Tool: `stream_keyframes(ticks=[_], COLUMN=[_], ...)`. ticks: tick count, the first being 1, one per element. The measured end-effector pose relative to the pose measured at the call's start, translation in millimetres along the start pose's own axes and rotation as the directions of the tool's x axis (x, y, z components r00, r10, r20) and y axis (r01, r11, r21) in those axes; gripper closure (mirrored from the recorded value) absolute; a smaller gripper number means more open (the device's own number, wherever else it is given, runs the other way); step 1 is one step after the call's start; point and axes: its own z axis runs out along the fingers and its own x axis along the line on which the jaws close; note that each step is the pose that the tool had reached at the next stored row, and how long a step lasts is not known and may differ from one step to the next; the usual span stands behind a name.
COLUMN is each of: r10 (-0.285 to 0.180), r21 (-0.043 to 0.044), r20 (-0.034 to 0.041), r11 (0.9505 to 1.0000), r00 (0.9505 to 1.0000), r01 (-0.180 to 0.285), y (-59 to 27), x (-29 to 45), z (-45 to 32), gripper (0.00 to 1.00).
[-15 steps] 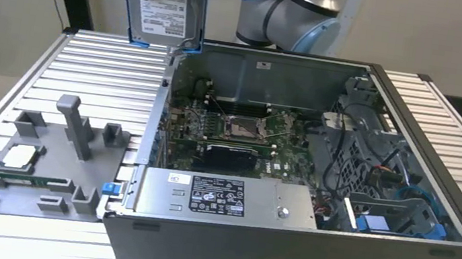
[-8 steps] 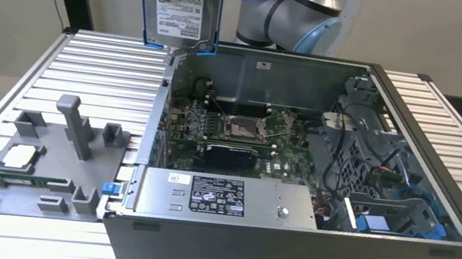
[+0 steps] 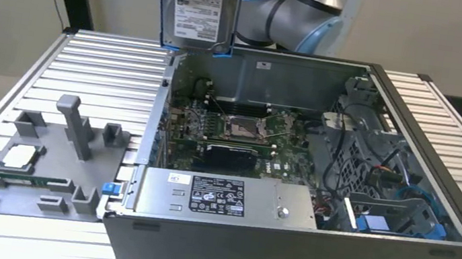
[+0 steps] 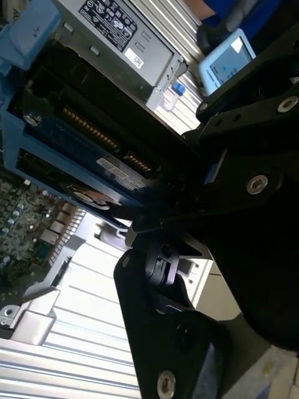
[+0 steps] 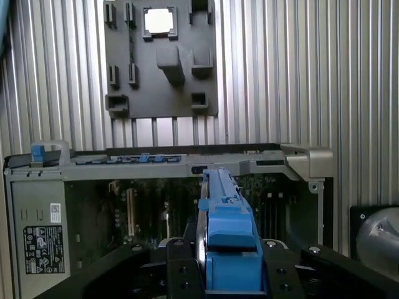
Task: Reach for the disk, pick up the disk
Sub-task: 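Pick up the disk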
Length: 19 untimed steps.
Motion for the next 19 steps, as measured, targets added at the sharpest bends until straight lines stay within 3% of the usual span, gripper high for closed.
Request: stream_keyframes(ticks=[19], r10=[0.000], r21=[-0.0037], r20=[-0.0002], r11=[1.0000], r00=[1.0000], r01=[0.000], y=[-59.1], x=[-3.4], z=[-0.7], gripper=[1.00])
